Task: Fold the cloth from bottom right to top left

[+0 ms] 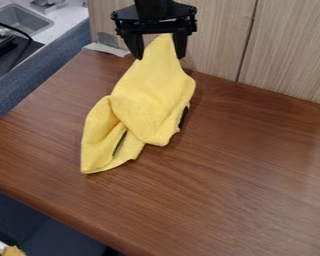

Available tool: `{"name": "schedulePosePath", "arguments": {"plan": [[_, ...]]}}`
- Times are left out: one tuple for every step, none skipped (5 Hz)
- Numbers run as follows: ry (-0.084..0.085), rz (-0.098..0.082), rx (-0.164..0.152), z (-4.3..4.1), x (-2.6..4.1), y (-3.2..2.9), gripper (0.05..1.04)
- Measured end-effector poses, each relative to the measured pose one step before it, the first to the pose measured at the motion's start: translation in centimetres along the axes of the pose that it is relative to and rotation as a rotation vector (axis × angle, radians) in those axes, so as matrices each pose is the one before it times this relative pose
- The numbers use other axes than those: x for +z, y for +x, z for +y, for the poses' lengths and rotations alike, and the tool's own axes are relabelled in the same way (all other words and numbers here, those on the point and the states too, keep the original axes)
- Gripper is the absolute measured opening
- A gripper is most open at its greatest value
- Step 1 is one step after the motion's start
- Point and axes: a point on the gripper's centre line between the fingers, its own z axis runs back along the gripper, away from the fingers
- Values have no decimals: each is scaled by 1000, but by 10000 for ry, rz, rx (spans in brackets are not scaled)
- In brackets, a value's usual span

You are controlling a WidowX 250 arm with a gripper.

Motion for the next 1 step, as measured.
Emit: {"name": "schedulePosePath", "arguments": {"plan": [[-3,-15,0,-5,0,24,1001]]}}
